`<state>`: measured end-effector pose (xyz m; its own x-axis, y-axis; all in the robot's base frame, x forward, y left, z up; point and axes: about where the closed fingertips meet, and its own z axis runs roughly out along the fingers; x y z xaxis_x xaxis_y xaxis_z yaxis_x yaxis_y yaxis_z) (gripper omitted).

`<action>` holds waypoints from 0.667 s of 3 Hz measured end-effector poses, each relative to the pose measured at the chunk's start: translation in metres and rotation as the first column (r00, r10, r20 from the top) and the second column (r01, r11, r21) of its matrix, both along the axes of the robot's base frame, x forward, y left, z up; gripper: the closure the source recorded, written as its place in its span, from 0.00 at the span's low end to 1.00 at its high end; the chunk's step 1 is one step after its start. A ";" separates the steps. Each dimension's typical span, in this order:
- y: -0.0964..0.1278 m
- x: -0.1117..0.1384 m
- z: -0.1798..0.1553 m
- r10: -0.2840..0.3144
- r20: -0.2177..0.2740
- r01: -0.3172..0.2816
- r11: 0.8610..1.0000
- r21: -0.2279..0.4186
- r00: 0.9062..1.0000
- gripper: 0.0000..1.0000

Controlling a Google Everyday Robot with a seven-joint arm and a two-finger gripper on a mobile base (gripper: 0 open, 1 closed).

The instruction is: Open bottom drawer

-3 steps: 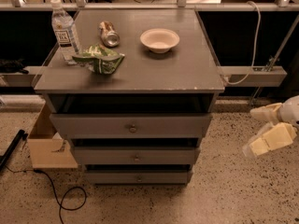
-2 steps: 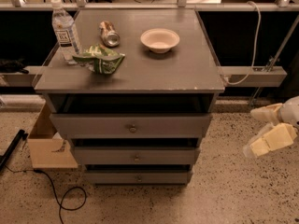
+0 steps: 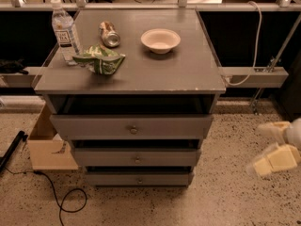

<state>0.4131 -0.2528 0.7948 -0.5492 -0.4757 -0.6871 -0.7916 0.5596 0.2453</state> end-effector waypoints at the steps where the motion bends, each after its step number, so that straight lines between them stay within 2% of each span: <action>1: -0.013 -0.034 -0.029 -0.117 0.012 0.117 0.993 -0.035 0.993 0.00; 2: -0.018 -0.062 -0.049 -0.180 0.045 0.184 0.978 -0.096 0.983 0.00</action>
Offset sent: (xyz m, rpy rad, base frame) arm -0.0969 -0.0272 -0.0729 -0.1851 -0.0692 -0.2671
